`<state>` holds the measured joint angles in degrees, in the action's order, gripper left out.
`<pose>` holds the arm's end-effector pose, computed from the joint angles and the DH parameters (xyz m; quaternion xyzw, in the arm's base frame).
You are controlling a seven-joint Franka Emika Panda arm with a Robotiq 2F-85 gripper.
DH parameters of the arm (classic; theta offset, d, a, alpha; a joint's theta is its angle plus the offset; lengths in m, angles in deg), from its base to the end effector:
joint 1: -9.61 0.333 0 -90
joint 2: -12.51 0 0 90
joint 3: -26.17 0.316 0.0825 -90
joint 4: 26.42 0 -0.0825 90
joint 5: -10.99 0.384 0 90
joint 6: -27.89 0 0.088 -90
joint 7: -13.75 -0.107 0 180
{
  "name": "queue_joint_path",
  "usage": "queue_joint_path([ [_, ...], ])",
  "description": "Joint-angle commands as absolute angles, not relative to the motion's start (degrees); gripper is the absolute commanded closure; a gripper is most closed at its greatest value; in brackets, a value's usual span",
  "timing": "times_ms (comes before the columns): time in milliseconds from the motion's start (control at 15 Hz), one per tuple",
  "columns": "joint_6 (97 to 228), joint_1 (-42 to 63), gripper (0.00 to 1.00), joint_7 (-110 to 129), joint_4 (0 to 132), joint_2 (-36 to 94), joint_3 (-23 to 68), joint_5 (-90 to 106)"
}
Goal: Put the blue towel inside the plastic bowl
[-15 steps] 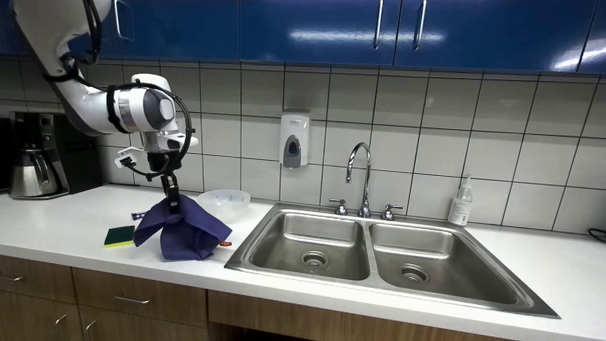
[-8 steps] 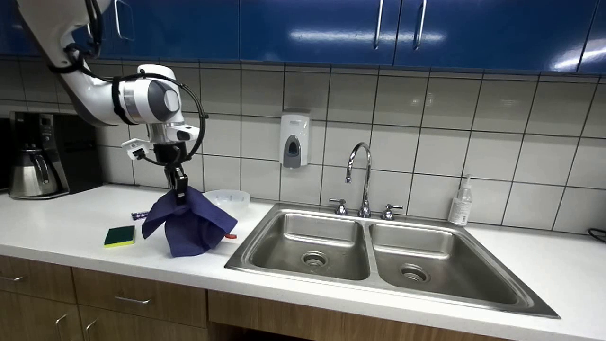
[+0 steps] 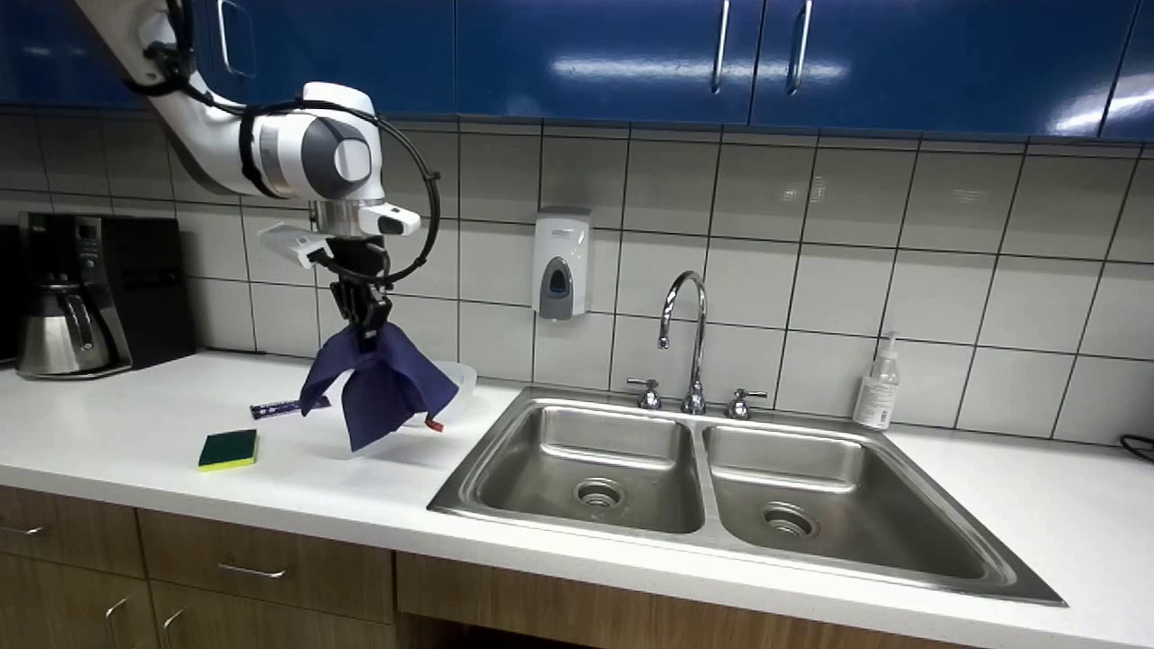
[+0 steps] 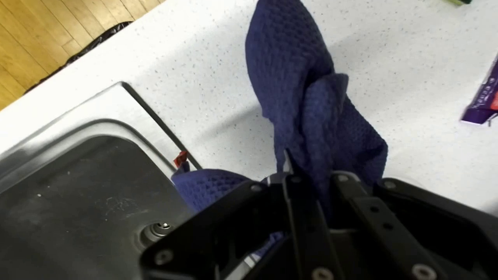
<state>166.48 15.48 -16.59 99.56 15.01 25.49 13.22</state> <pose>0.5513 0.0503 0.3809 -0.9691 0.2299 -0.0797 0.0401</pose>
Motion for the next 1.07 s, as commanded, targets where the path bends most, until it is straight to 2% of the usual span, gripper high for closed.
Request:
queue_joint_path([
  [0,160.7,12.7,0.98,-4.5,96.4,12.9,25.8,18.7],
  [267,158.3,11.2,0.98,2.5,94.6,14.0,25.2,20.1],
  [1000,173.0,10.4,0.98,11.0,94.4,20.1,25.8,25.3],
])
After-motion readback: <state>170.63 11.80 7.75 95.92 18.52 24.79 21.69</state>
